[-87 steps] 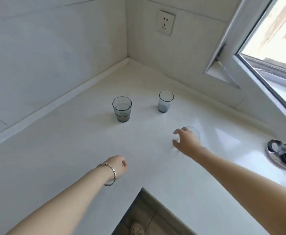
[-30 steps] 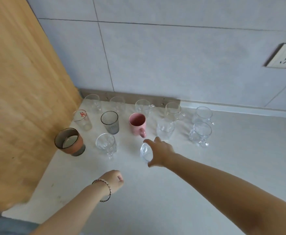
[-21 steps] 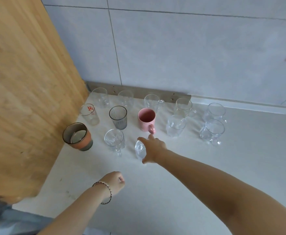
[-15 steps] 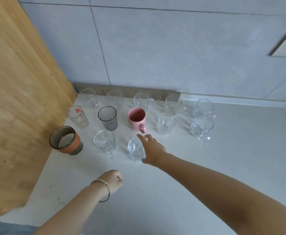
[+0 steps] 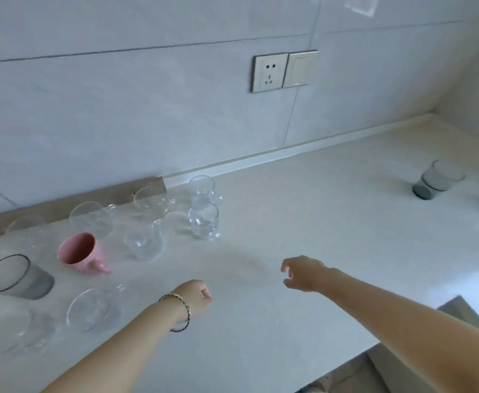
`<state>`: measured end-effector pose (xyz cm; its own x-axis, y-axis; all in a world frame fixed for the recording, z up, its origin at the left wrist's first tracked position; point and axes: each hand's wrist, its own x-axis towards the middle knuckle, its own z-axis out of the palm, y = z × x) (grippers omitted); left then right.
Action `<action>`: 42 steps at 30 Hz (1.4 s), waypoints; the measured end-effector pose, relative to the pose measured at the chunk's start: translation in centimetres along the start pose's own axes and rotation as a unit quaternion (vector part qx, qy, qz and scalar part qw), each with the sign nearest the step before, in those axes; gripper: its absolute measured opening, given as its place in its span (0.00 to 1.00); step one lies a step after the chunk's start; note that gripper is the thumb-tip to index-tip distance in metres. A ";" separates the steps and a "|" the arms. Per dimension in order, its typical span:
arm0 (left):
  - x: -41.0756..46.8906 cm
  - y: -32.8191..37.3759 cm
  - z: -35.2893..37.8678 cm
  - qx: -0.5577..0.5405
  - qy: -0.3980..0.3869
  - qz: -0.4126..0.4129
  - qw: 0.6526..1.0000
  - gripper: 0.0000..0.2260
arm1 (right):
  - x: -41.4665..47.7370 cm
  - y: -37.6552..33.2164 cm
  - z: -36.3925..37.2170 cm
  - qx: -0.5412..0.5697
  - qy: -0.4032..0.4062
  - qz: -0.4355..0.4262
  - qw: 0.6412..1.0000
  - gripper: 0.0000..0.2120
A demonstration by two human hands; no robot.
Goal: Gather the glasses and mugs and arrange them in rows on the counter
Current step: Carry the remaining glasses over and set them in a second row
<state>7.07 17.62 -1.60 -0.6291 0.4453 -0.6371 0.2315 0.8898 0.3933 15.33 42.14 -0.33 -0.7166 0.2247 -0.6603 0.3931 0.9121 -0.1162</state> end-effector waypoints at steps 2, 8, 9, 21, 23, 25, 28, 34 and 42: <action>2.0 4.8 0.2 0.020 -0.004 0.025 0.999 0.03 | -0.2 5.4 -0.9 0.040 0.017 0.040 0.998 0.19; 8.0 21.2 3.1 0.076 -0.015 0.088 0.993 0.04 | -0.4 22.6 -3.0 0.111 0.059 0.110 0.986 0.17; 9.1 23.9 3.8 0.081 -0.016 0.089 0.993 0.04 | -0.4 25.5 -3.4 0.118 0.064 0.116 0.984 0.16; 18.2 51.4 9.6 0.083 -0.032 0.102 0.991 0.14 | 1.3 51.1 -11.7 0.170 0.161 0.165 0.958 0.21; 19.2 53.1 9.9 0.084 -0.033 0.096 0.991 0.14 | 2.5 52.6 -14.1 0.193 0.205 0.166 0.945 0.27; 20.0 54.0 10.2 0.084 -0.031 0.088 0.992 0.13 | 3.9 53.1 -16.4 0.212 0.238 0.160 0.934 0.34; 20.8 54.0 10.6 0.083 -0.036 0.071 0.993 0.13 | 6.5 52.9 -18.6 0.230 0.230 0.135 0.936 0.46; 21.5 52.7 10.3 0.076 -0.030 0.046 0.996 0.14 | 10.4 52.3 -17.9 0.185 0.190 0.116 0.957 0.54; 20.3 48.3 10.1 0.051 -0.024 -0.005 0.998 0.14 | 10.3 51.6 -17.1 0.222 0.248 0.155 0.930 0.46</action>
<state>12.97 70.66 -2.25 -0.5965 0.4391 -0.6719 0.3020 0.8984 0.3189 18.38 97.38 -0.40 -0.6637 0.6839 -0.3030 0.7453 0.5704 -0.3452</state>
